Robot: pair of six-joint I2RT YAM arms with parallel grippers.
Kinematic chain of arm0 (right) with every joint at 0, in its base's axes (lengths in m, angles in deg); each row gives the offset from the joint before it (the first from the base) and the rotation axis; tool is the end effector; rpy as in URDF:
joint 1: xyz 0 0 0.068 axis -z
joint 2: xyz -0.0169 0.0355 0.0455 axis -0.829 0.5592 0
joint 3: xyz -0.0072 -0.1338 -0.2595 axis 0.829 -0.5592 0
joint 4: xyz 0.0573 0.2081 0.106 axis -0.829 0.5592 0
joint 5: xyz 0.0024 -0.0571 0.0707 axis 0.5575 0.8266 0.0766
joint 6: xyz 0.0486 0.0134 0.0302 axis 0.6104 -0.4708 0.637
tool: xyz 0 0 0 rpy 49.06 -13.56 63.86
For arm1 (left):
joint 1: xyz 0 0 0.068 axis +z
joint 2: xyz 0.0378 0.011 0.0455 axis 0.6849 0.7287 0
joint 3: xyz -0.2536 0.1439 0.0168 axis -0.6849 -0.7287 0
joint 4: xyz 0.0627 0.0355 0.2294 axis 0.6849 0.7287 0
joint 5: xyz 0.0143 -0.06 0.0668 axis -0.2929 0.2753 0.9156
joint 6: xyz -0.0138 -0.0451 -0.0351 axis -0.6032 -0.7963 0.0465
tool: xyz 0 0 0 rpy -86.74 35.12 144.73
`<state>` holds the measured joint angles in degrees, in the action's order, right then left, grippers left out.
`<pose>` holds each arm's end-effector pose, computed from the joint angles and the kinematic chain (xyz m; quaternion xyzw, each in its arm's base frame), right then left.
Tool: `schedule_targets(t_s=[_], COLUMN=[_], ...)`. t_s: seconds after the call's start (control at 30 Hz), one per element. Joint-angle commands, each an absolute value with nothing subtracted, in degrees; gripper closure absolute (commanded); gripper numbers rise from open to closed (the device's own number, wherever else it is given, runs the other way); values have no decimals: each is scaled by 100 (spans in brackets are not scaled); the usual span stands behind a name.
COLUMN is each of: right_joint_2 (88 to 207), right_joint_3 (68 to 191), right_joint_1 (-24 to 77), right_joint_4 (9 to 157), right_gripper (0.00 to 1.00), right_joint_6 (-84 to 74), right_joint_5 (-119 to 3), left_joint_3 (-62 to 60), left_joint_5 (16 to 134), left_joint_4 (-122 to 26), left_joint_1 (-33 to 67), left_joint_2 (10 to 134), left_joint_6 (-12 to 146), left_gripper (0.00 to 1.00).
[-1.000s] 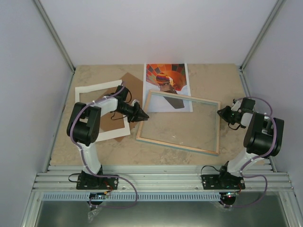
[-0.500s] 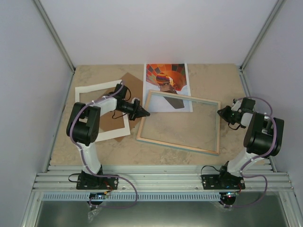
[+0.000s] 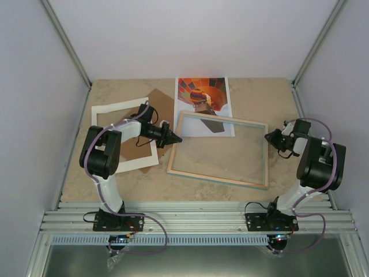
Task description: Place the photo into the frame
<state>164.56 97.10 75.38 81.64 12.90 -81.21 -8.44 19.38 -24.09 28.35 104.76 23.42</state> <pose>0.2920 -0.0796 0.1557 0.2714 0.8812 0.2678 0.2796 0.3279 -0.1267 0.1888 0.1781 -0.8171 0.5278 0.1483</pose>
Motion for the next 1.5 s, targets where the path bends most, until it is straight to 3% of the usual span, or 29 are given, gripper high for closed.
schedule_targets(t_s=[0.0, 0.27, 0.77, 1.2, 1.23, 1.37, 1.47], right_joint_2=[16563, 16616, 16611, 16604, 16592, 16586, 16595], right_joint_3=[9567, 9562, 9552, 9518, 9511, 9510, 9510], right_joint_1=[7498, 7498, 7542, 7542, 7540, 7543, 7542], right_joint_4=[8480, 8463, 8463, 8419, 8419, 8407, 8408], right_gripper=[100, 100, 100, 100, 100, 100, 100], right_joint_6=[1469, 1462, 1466, 1483, 1482, 1485, 1488], right_joint_5=[-8261, -8240, -8220, -8237, -8237, -8250, -8250], left_joint_3=[-1207, -1081, -941, -706, -680, -531, -464], left_joint_5=[1686, 1379, 1791, 2367, 2401, 2656, 2842], left_joint_4=[-2651, -2296, -1020, -732, -714, -578, -486], left_joint_1=[2697, 2713, 2732, 2641, 2629, 2625, 2626], left_joint_2=[10566, 10473, 10581, 10785, 10787, 10775, 10724], left_joint_6=[2038, 2335, 3827, 4051, 4052, 4145, 4194], left_gripper=[100, 100, 100, 100, 97, 65, 51])
